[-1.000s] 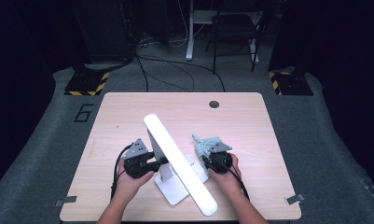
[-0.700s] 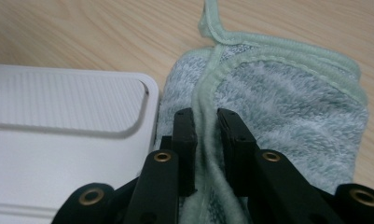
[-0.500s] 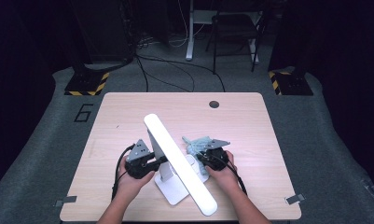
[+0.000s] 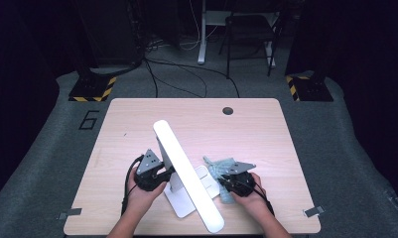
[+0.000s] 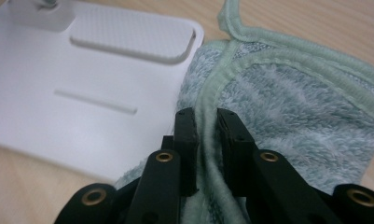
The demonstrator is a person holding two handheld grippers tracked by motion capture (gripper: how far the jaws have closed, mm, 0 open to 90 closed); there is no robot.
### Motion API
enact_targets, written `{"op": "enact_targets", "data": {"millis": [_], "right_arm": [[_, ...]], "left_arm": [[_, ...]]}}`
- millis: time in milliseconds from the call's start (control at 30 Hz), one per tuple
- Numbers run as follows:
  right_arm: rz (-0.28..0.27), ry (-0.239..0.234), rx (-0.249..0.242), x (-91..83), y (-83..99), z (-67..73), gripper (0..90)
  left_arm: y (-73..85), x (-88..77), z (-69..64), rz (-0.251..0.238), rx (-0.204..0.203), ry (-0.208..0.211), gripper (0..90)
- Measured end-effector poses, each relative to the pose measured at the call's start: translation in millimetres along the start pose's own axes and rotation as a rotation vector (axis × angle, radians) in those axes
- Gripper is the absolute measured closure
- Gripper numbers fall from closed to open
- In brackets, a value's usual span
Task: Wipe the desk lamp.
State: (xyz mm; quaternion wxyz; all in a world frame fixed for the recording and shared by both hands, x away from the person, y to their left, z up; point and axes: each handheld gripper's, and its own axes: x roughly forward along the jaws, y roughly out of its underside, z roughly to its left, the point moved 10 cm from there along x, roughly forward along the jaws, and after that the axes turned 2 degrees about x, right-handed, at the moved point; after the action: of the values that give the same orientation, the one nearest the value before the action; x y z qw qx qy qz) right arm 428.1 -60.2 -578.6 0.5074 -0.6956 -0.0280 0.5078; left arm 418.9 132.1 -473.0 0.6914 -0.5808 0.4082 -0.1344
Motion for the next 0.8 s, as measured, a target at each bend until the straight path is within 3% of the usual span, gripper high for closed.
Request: {"op": "enact_targets", "data": {"millis": [100,167,300,367,467,700,800], "right_arm": [[0.01,-0.014,-0.019,-11.6,10.3,2.7,78.8],[0.011,-0.022,-0.005,-16.0,14.4,4.8,78.6],[0.01,-0.027,-0.003,-17.3,16.0,5.1,78.5],[0.002,-0.033,0.038,-13.4,12.3,5.1,78.6],[0.005,-0.029,0.049,-7.6,6.9,2.9,79.0],[-0.028,-0.048,0.136,11.4,-9.4,-4.6,79.4],[-0.039,-0.027,0.132,20.7,-18.4,-6.5,79.5]], "left_arm": [[0.2,-0.3,-0.5,0.0,-0.006,0.005,74.5],[0.2,-0.3,-0.9,0.0,-0.007,0.004,74.5],[0.0,-0.1,-1.5,-0.004,-0.007,0.014,74.7],[-0.2,0.1,-2.4,-0.008,-0.014,0.021,75.0],[0.3,-0.3,-2.3,-0.003,-0.01,0.031,75.2],[-0.1,0.4,-1.4,-0.002,-0.007,0.055,75.4],[0.3,0.0,-1.7,0.007,-0.005,0.065,75.5]]}}
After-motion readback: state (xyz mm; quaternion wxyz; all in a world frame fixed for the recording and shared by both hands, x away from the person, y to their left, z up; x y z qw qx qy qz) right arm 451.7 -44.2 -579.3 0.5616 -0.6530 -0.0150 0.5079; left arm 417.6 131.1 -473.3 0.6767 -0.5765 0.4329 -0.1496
